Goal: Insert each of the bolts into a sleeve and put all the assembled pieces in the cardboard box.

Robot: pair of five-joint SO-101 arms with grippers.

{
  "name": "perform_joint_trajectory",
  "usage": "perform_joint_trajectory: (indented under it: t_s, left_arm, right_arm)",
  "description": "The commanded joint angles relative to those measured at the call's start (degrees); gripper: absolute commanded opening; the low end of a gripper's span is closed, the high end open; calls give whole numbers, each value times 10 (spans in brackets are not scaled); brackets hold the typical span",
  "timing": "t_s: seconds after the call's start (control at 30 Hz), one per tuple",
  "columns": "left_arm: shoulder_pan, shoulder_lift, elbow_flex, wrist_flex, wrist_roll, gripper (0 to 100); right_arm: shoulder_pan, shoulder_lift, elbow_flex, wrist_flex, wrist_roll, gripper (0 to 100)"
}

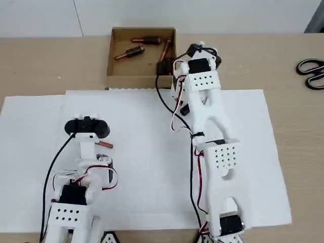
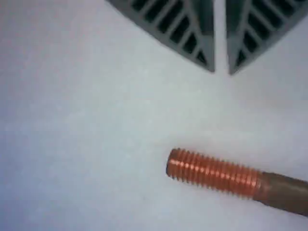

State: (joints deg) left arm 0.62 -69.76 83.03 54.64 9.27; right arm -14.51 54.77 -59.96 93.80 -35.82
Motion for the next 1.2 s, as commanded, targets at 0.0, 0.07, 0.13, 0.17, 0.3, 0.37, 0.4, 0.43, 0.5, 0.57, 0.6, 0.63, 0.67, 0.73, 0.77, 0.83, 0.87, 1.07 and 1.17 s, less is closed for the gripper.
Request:
perform_joint_trajectory:
  t_s: [0.0, 0.07, 0.13, 0.17, 0.3, 0.37, 0.4, 0.43, 0.5, 0.57, 0.6, 0.63, 0.67, 0.73, 0.77, 0.83, 0.87, 1.07, 1.17]
  left_arm:
    - [0, -4, -1, -13, -1, 6]
    - [0, -4, -1, -13, -1, 6]
    - [0, -4, -1, -13, -1, 6]
    - [0, -4, -1, -13, -1, 6]
    - [0, -4, -1, -13, -1, 6]
    - [0, -4, -1, -13, -1, 6]
    - [0, -4, -1, -13, -1, 6]
    - [0, -4, -1, -13, -1, 6]
    - [0, -4, -1, -13, -1, 6]
    - [0, -4, -1, -13, -1, 6]
    - [0, -4, -1, -13, -1, 6]
    - [0, -4, -1, -13, -1, 6]
    - [0, -4, -1, -13, -1, 6]
    - [0, -4, -1, -13, -1, 6]
    - [0, -4, -1, -13, -1, 6]
    - [0, -4, -1, -13, -1, 6]
    - [0, -4, -1, -13, -1, 6]
    - [0, -4, -1, -13, -1, 6]
    - [0, -4, -1, -13, -1, 6]
  right_arm:
    - [3, -6, -14, 4, -6, 173]
    - [2, -6, -14, 0, -6, 172]
    - [0, -6, -14, 0, -6, 172]
    - [-2, -6, -14, 0, -6, 172]
    - [-16, -7, -14, 5, -6, 172]
    - [-23, -7, -14, 5, -6, 172]
    - [-28, -6, -14, 5, -6, 171]
    - [-30, -6, -14, 5, -6, 171]
    - [-36, -6, -14, 5, -6, 158]
    - [-41, -6, -14, 5, -6, 105]
    - [-42, -6, -14, 5, -6, 70]
    - [-42, -6, -14, 5, -6, 30]
    - [-42, -6, -14, 5, -5, 0]
    - [-41, -6, -12, 7, -5, 16]
    - [-39, -6, -12, 7, -6, 10]
    - [-39, -6, -12, 9, -6, 2]
    - [-39, -6, -12, 9, -6, 3]
    - [-37, -6, -12, 9, -6, 4]
    - [-30, -6, -12, 8, -6, 6]
